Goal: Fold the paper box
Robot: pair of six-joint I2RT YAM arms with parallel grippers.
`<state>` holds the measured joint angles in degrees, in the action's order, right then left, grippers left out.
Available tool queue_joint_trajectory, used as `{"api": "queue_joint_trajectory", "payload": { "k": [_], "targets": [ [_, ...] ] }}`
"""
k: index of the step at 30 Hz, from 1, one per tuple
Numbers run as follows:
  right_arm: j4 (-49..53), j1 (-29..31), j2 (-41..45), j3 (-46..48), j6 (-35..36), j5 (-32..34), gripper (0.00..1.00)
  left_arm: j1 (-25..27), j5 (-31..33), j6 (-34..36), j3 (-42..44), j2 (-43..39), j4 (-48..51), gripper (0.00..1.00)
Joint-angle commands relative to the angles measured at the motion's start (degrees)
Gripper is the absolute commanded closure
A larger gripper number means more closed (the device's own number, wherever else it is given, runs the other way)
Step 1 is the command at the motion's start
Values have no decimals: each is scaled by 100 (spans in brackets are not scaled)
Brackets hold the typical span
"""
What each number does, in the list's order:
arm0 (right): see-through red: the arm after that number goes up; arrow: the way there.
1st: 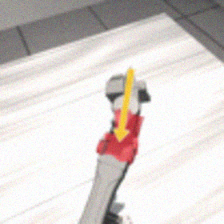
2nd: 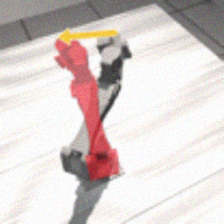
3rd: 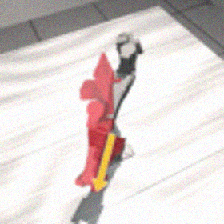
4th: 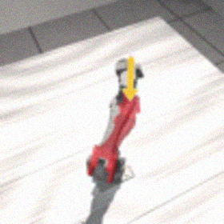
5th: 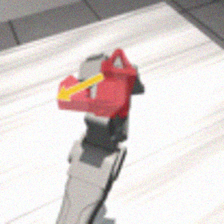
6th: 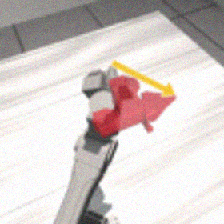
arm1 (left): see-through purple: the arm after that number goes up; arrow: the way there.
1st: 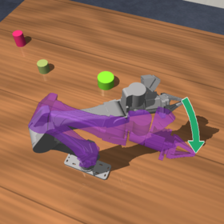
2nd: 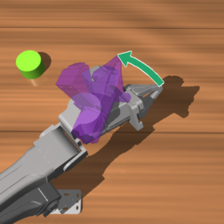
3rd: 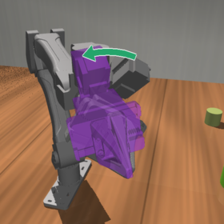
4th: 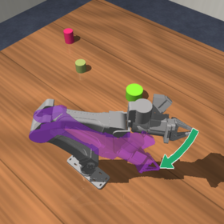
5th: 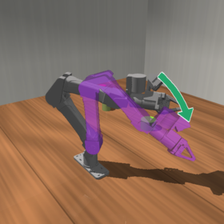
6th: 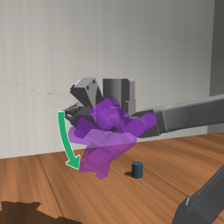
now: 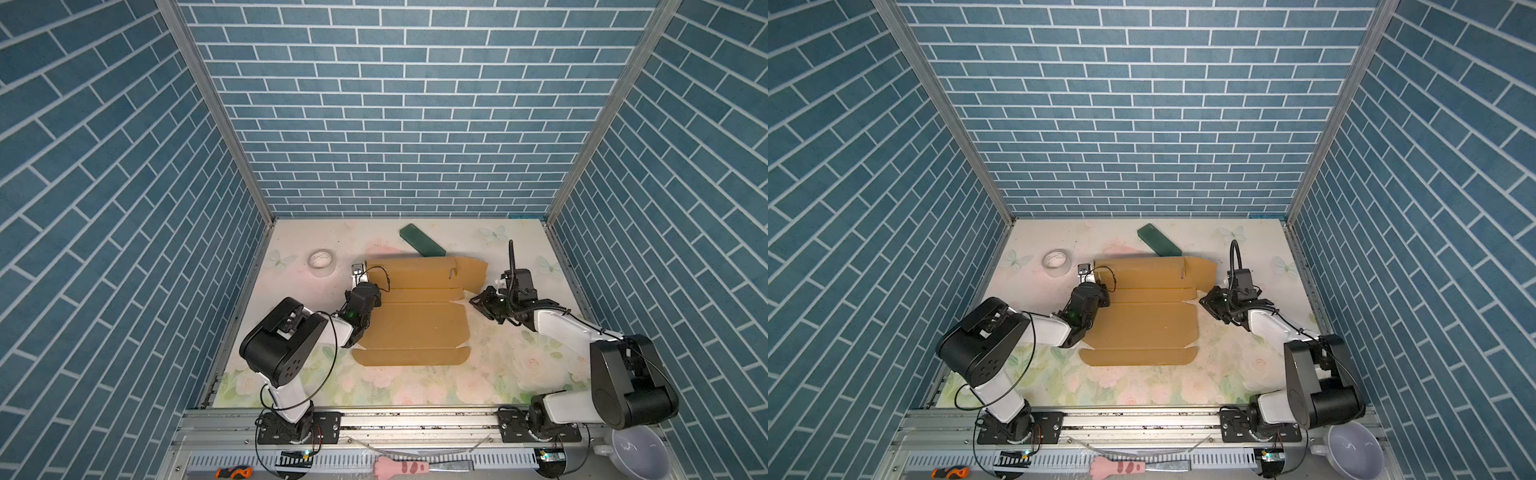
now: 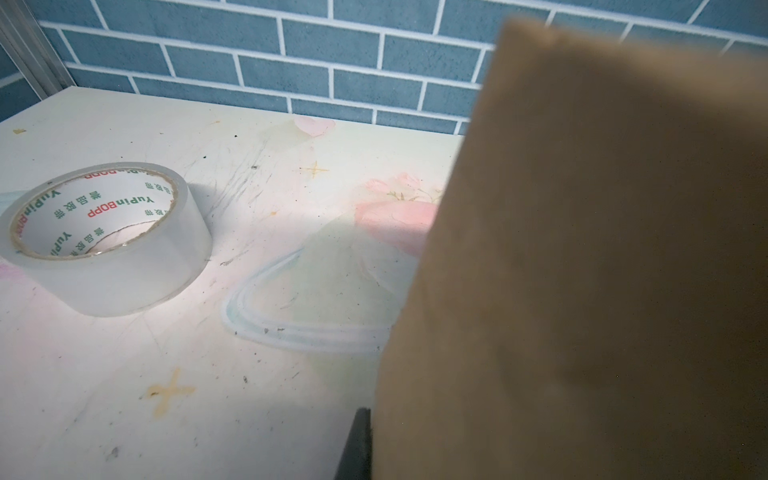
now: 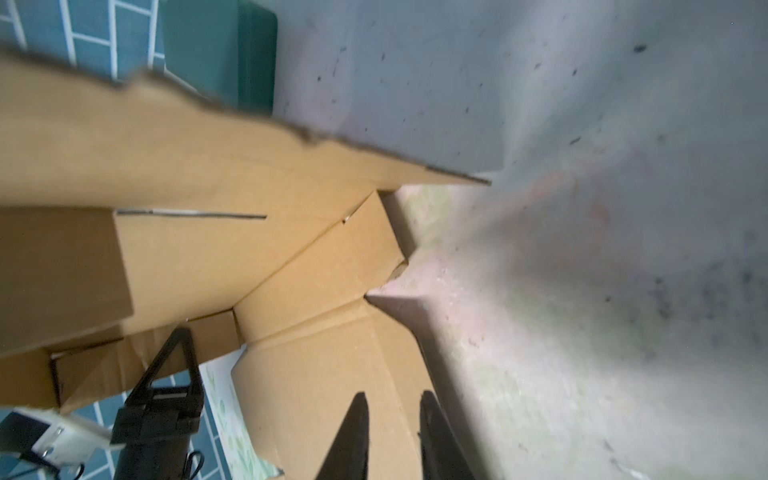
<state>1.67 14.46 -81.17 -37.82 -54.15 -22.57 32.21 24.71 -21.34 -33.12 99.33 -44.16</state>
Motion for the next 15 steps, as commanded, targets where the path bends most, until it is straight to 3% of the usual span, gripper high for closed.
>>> {"api": "queue_joint_trajectory", "payload": {
  "k": [1, 10, 15],
  "targets": [
    [-495, 128, -232, -10, -312, 502, 76, 27, -19, 385, 1, 213, 852, 100],
    [-1015, 328, -1008, -90, -252, 1003, 77, 23, -89, 383, -98, 288, 1014, 100],
    [-1396, 376, -1270, -108, -348, 939, 70, 23, -98, 393, -110, 293, 1069, 100]
  ]
}}
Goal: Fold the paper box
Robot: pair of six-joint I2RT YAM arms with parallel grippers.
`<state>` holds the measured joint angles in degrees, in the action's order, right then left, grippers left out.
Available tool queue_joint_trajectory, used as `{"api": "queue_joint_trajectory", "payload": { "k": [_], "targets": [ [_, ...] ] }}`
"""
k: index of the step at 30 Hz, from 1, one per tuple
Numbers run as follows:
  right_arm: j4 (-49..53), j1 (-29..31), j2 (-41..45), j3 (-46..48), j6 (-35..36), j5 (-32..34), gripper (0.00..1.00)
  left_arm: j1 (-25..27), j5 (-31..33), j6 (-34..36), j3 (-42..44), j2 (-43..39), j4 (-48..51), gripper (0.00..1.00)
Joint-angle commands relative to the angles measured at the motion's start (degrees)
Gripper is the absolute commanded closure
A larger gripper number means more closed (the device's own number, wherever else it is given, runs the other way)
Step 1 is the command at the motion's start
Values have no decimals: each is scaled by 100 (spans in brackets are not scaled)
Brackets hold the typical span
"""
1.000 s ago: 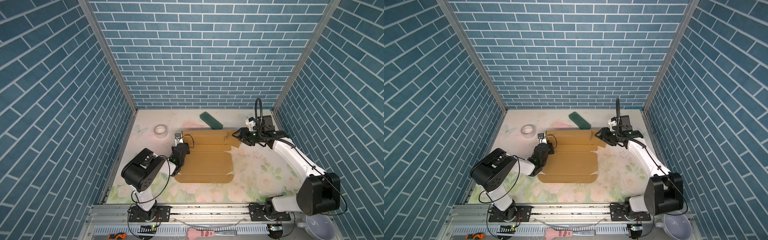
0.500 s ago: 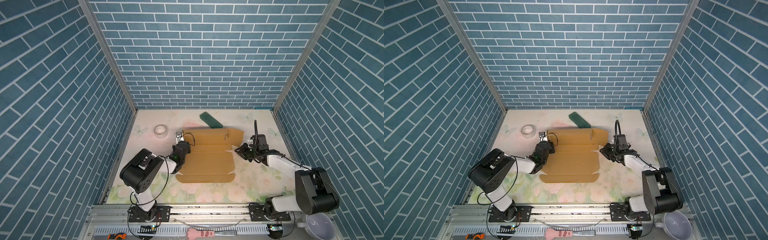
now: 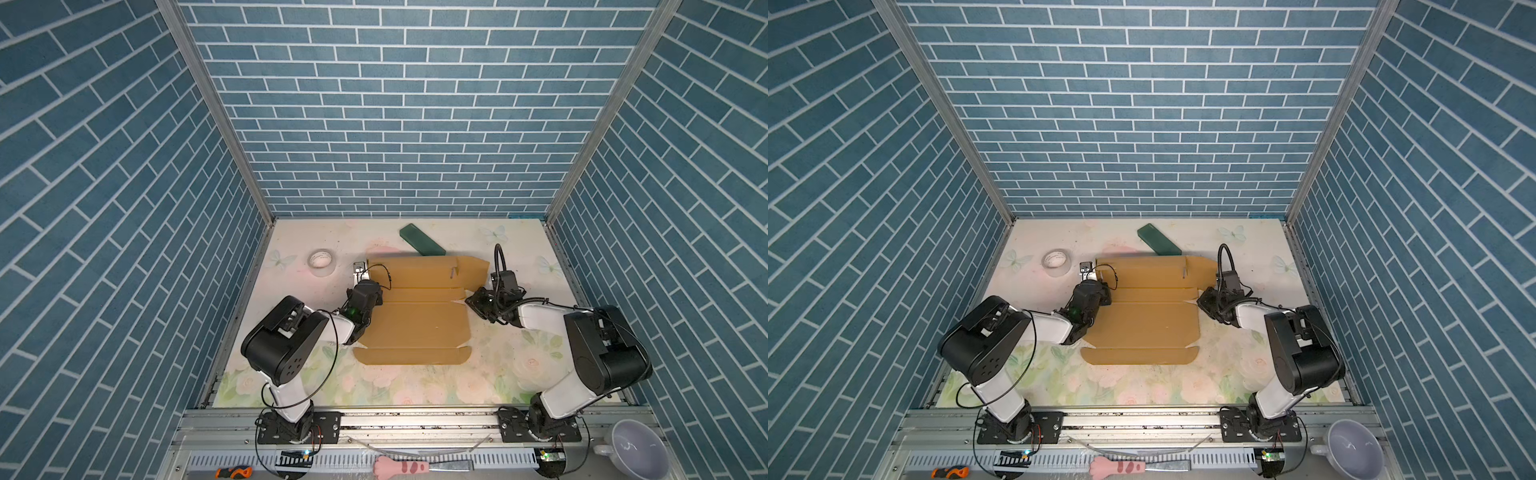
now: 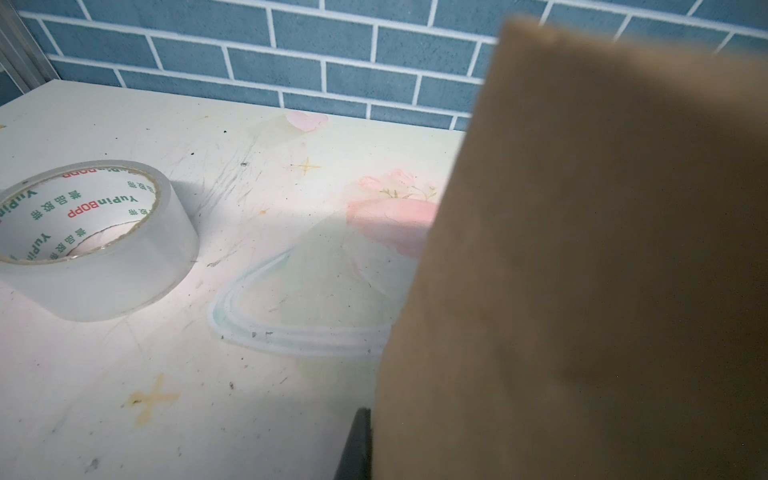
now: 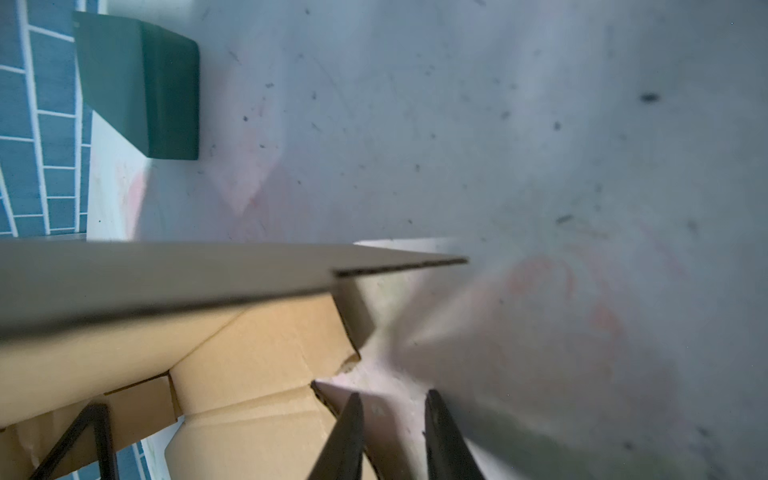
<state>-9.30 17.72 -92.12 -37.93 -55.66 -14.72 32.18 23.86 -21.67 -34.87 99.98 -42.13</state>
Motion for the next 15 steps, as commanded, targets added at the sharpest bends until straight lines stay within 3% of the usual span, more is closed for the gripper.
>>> {"api": "queue_joint_trajectory", "payload": {
  "k": [1, 15],
  "targets": [
    [-362, 64, -229, -92, -208, 145, 69, 25, -19, 426, 51, 240, 878, 100],
    [-993, 322, -474, -241, -75, 98, 73, 25, -52, 427, -1, 318, 932, 100]
  ]
}}
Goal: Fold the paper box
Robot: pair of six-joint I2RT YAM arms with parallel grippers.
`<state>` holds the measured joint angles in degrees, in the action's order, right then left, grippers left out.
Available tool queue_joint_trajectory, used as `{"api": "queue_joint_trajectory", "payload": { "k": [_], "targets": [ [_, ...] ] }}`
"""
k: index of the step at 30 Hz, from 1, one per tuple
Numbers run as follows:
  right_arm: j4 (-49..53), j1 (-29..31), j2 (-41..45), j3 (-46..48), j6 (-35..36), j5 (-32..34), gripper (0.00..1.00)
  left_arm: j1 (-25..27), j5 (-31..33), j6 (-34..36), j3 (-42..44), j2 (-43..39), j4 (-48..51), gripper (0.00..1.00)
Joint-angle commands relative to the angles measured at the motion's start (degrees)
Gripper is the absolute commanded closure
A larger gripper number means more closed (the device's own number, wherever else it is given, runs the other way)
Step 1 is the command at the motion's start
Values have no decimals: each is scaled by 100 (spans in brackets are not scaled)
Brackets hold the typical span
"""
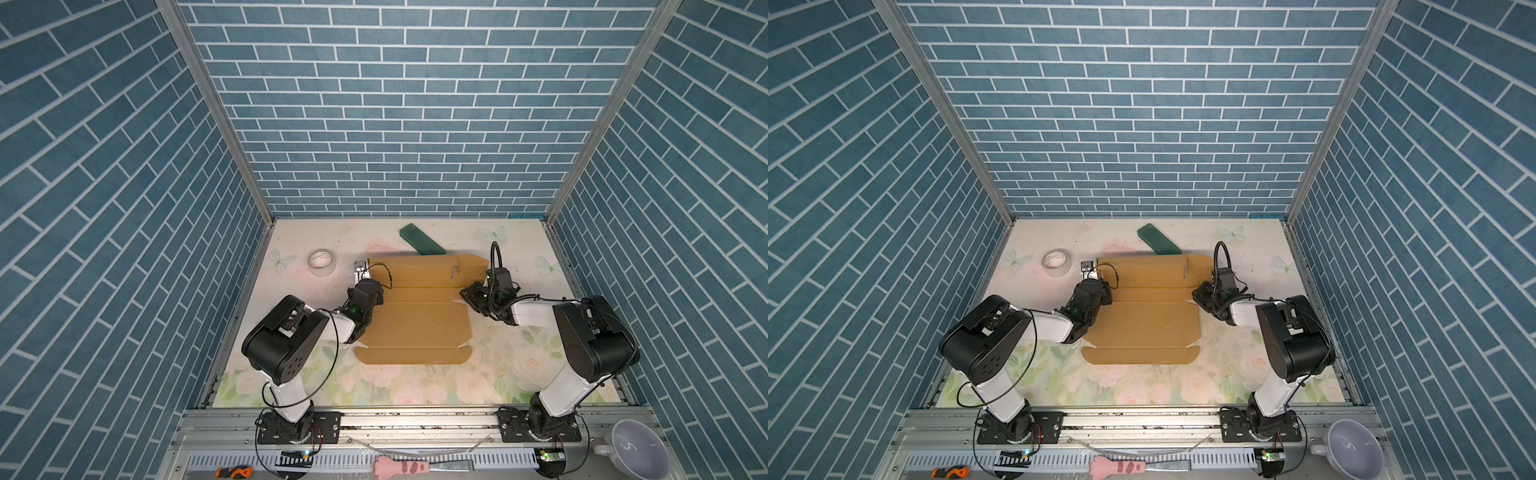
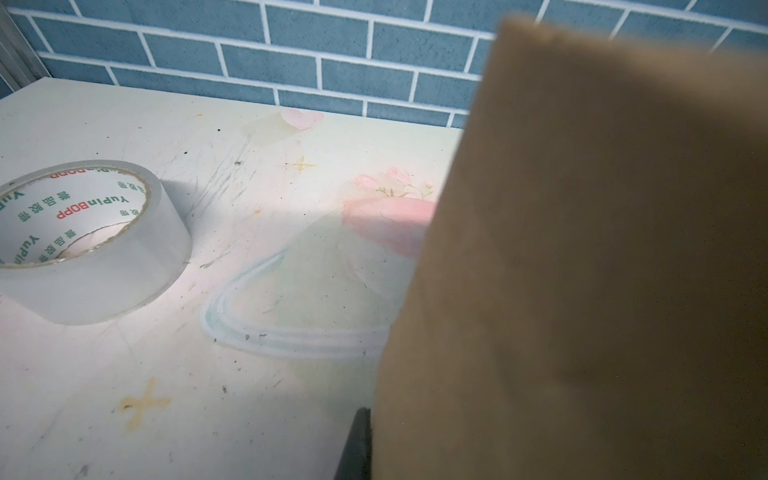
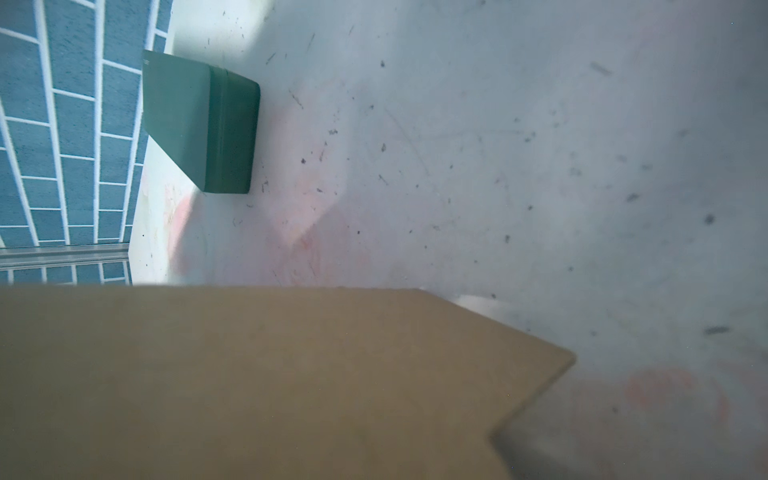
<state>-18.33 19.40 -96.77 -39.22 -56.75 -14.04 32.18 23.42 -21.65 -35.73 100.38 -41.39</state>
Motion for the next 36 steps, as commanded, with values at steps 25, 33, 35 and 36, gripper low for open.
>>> {"api": "queue_joint_trajectory", "payload": {
  "k": [25, 33, 35, 36],
  "targets": [
    [1551, 339, 599, -428, 1327, 1013, 55, 16, -151, 438, -124, 280, 1225, 100],
    [1133, 43, -7, -714, 1396, 359, 47, 16, -192, 473, -169, 300, 1273, 100],
    [1027, 38, -117, -729, 1336, 384, 47, 16, -198, 470, -161, 313, 1273, 100],
    [959, 38, -155, -729, 1324, 400, 47, 16, -203, 477, -150, 314, 1267, 100]
  ]
}}
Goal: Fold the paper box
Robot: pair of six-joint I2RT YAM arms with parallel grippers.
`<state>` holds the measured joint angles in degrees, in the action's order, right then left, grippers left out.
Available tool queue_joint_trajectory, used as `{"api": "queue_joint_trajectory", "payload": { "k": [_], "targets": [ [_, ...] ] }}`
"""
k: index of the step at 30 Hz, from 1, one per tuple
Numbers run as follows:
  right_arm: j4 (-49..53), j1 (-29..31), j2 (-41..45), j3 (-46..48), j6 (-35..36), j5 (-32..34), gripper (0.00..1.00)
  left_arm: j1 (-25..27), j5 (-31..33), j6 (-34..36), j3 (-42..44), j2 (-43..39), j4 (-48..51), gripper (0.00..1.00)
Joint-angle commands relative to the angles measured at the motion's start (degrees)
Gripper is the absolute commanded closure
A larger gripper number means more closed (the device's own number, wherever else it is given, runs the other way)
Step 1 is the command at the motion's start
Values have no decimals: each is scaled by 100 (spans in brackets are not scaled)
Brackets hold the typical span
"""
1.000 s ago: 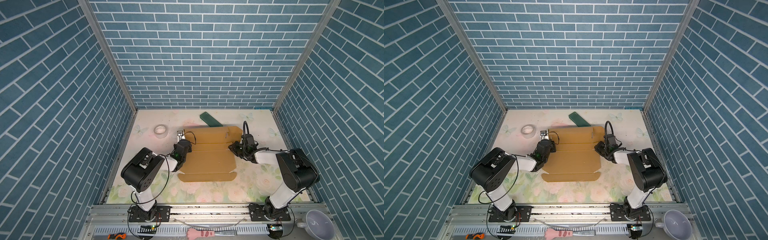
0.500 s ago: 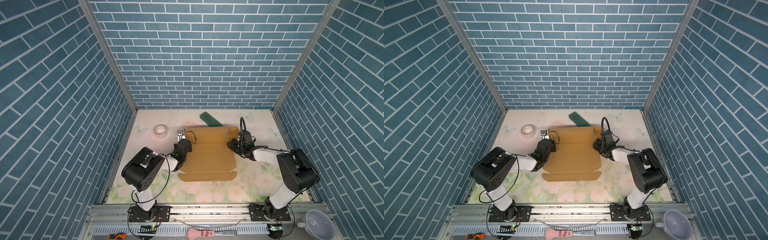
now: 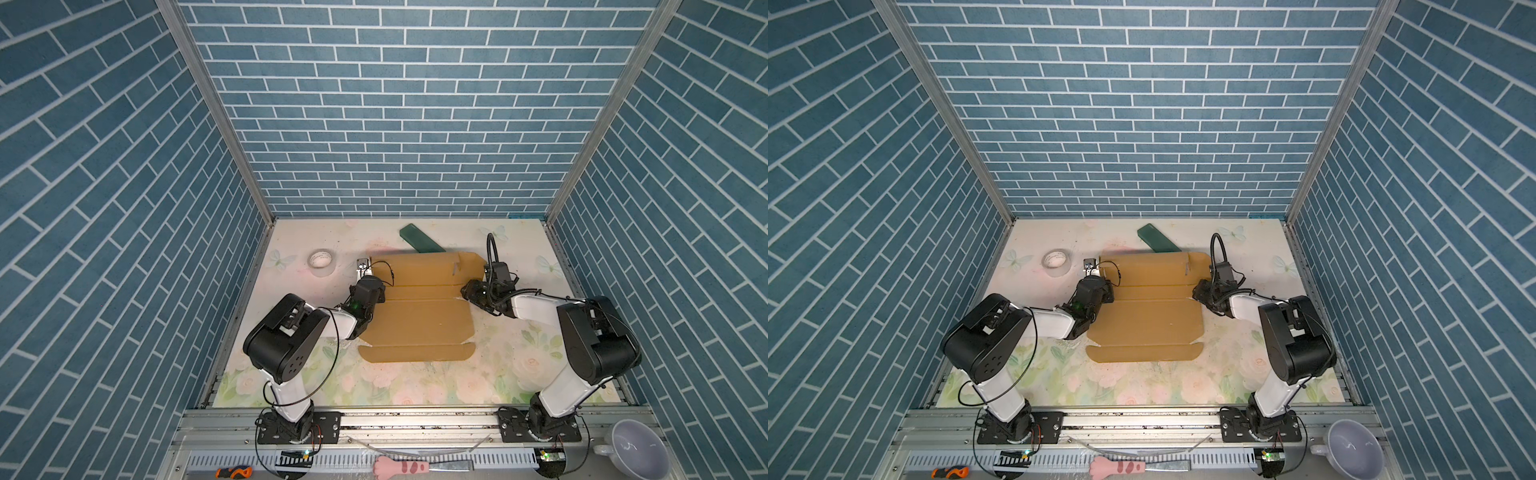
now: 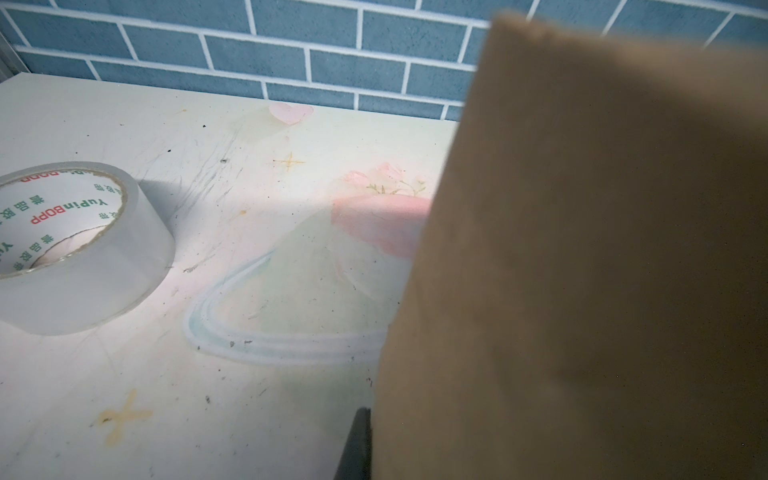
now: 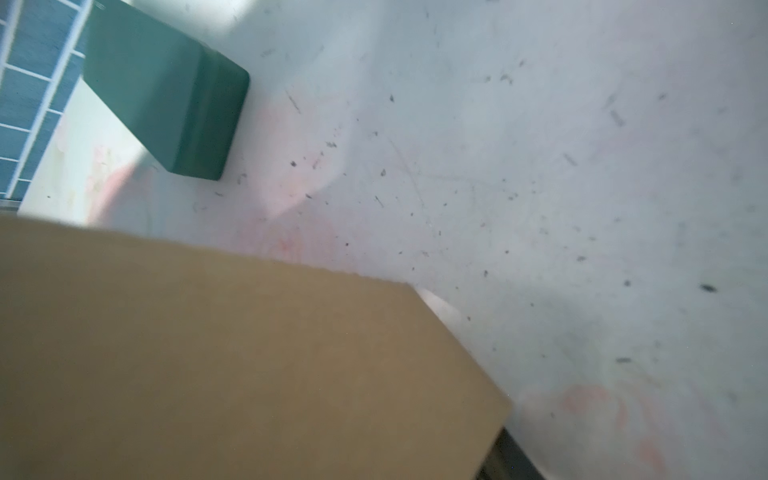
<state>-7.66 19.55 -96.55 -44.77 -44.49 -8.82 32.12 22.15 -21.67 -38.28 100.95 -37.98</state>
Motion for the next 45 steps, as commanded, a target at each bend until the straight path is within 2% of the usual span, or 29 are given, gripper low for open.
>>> {"api": "queue_joint_trajectory", "payload": {
  "k": [1, 8, 17, 21, 26, 32, 36, 45],
  "targets": [
    [-183, 25, -222, -172, 67, -141, 47, 22, -84, 479, 105, 265, 931, 100],
    [-626, 81, -311, -103, 62, -166, 55, 25, -149, 431, 67, 338, 910, 100],
    [-1112, 193, 18, 102, 251, -171, 61, 27, -176, 427, 56, 373, 931, 100],
    [-993, 306, 131, 74, 484, 1, 59, 27, -192, 418, 49, 398, 920, 100],
    [-945, 355, -208, -225, 574, -7, 59, 22, -238, 356, 36, 452, 923, 100],
    [-889, 561, -261, -354, 512, 0, 69, 22, -273, 336, 32, 461, 937, 100],
    [-819, 703, -242, -414, 485, 31, 68, 23, -299, 319, -3, 483, 941, 100],
    [-1049, 760, -815, -611, 182, -256, 63, 23, -317, 315, -17, 505, 949, 100]
  ]
}}
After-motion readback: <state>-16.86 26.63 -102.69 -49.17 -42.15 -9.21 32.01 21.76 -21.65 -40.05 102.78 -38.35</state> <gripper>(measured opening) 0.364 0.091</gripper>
